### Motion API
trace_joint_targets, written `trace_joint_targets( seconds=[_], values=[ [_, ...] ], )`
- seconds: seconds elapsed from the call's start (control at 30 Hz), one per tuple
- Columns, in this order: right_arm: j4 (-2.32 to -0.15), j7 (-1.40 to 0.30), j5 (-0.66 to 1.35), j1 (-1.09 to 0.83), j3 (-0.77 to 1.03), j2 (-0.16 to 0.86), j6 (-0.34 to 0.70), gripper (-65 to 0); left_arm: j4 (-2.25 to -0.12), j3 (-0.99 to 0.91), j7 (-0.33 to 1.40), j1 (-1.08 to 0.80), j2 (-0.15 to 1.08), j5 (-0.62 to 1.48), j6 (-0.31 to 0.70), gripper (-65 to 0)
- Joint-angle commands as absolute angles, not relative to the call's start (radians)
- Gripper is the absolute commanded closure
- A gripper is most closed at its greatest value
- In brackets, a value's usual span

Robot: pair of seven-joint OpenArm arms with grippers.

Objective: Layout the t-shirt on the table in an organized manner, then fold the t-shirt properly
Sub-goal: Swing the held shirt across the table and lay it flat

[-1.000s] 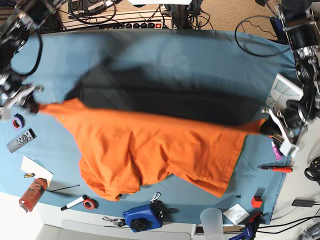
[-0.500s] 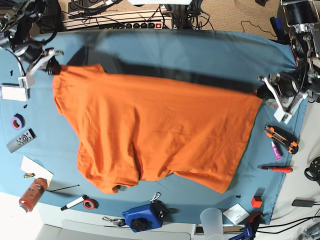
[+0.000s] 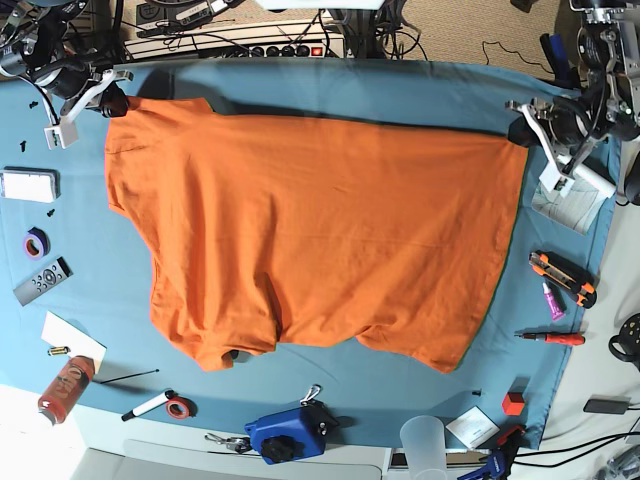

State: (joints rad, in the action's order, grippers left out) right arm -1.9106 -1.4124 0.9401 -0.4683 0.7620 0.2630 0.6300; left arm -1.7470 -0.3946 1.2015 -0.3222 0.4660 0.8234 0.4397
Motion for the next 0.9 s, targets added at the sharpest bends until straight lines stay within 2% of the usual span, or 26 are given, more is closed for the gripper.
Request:
trace_joint_targets(
  seconds=[0.0, 0.2, 0.47, 0.87],
  values=[
    [-1.924, -1.396, 0.941, -0.471, 0.770, 0.279, 0.636, 0.0, -1.757, -0.398, 1.224, -0.339, 0.465, 0.815, 0.443, 0.0],
    [-1.924, -1.396, 0.927, -0.471, 0.770, 0.279, 0.636, 0.0, -1.761, -0.398, 1.224, -0.366, 0.418, 0.815, 0.447, 0.0],
    [-1.924, -1.396, 0.874, -0.472, 0.770, 0.276, 0.636, 0.0, -1.803, -0.398, 1.227, -0.403, 0.416, 0.756, 0.438, 0.0],
    [-1.924, -1.396, 0.946, -0.521, 0.770, 0.258, 0.684, 0.0, -1.977, -0.398, 1.204, -0.490, 0.415, 0.647, 0.400, 0.0]
  ],
)
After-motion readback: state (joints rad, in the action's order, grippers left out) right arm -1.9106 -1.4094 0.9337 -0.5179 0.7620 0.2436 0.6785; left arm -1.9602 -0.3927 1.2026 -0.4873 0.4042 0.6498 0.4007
